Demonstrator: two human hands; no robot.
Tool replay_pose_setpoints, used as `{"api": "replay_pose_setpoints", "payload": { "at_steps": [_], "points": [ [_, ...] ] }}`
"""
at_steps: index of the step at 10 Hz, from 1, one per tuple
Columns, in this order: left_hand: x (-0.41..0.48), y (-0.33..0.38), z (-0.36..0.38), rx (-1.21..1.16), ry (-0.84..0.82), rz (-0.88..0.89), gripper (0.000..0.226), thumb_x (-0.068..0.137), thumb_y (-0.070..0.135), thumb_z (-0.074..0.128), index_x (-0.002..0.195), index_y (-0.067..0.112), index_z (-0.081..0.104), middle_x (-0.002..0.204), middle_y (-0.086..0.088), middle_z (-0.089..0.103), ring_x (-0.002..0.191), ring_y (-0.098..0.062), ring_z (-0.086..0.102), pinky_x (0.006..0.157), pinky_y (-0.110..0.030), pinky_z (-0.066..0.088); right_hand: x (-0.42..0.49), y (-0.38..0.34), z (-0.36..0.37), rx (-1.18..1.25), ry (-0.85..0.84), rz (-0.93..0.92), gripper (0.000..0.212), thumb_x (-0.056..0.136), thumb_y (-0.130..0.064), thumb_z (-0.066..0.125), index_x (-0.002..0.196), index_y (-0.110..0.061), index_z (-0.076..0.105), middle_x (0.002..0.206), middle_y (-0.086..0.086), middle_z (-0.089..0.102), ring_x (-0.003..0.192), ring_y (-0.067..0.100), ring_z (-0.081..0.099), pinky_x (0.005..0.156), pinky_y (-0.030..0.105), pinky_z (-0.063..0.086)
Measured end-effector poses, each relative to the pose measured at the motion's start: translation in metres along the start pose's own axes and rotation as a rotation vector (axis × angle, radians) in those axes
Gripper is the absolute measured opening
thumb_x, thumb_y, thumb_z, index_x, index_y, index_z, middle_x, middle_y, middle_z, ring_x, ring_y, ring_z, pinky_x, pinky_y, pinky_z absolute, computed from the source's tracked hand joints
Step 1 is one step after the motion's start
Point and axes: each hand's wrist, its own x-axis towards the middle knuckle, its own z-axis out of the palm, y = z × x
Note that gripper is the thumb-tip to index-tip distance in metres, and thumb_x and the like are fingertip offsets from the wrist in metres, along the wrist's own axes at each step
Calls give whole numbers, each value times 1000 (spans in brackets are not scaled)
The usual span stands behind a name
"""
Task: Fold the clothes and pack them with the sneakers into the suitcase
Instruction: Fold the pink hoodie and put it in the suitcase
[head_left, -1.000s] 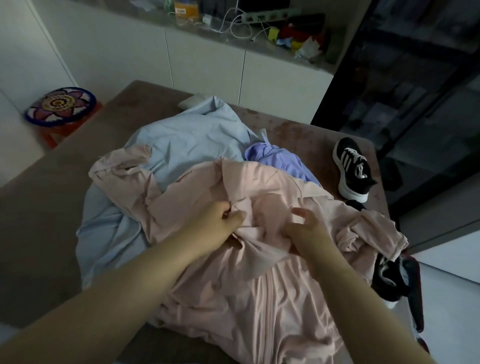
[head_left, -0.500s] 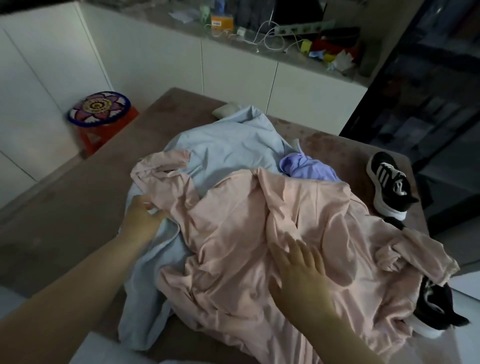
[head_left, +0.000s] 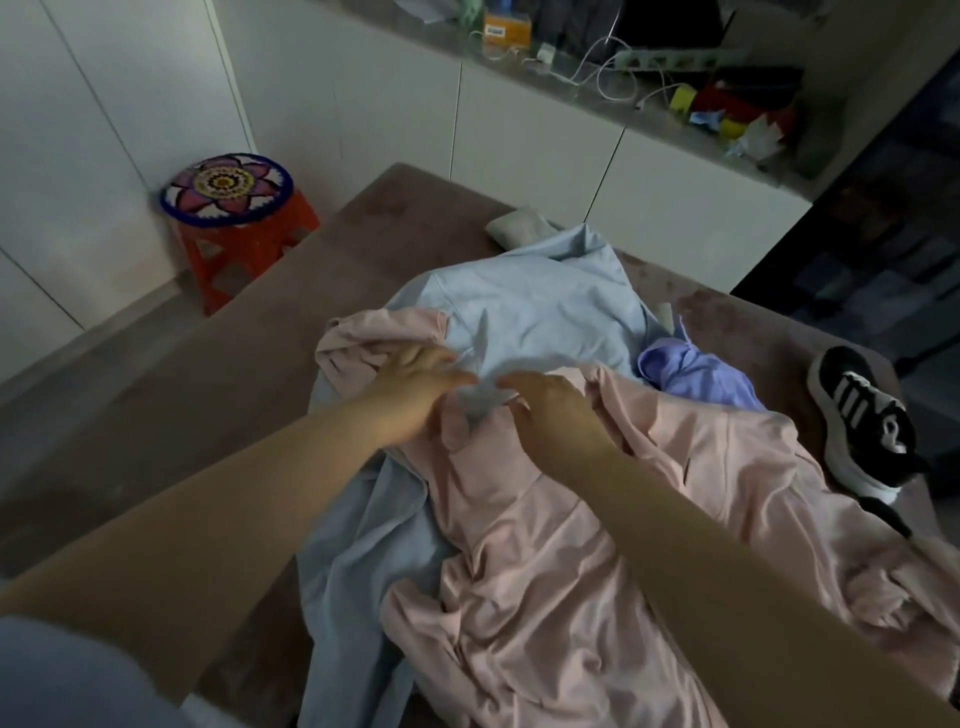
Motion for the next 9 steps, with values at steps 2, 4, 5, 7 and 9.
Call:
{"api": "replay_pose_setpoints", "payload": {
  "at_steps": [2,4,5,7,9],
  "points": [
    [11,-25,-2,155,-148,112,30,87,34,56,114,22,60,153,3,18,142,-23,6,114,-37,7,46,13,4,-458,-393,18,40,91,-38,51,130,-31,48,131,-7,53,131,23,32,114,45,-2],
    [-25,-68,-51,-131,-74,171,27,77,38,48,72,12,47,75,-5,51,68,-14,44,61,-28,34,45,29,-42,231,-155,-27,11,88,-19,63,89,-9,67,85,-2,64,82,12,57,75,7,35],
    [-39,-87,-80,-222,-186,42,13,87,28,60,88,19,51,73,9,51,63,-1,44,59,-20,35,44,31,-55,401,-164,83,9,91,-17,57,83,-13,58,72,-5,51,64,9,42,55,11,34],
    [-52,-133,-110,39,-408,-221,34,85,42,61,75,12,51,72,2,46,64,-12,43,54,-21,30,64,29,-37,278,-47,165,10,94,-20,52,89,-14,59,82,-3,57,70,7,48,56,6,34],
    [-73,-177,-129,284,-609,-436,41,73,64,60,68,24,52,72,7,51,68,-9,48,64,-24,37,85,36,-7,66,52,382,15,93,-18,45,100,-14,58,103,15,64,99,36,56,90,39,40]
  ]
}}
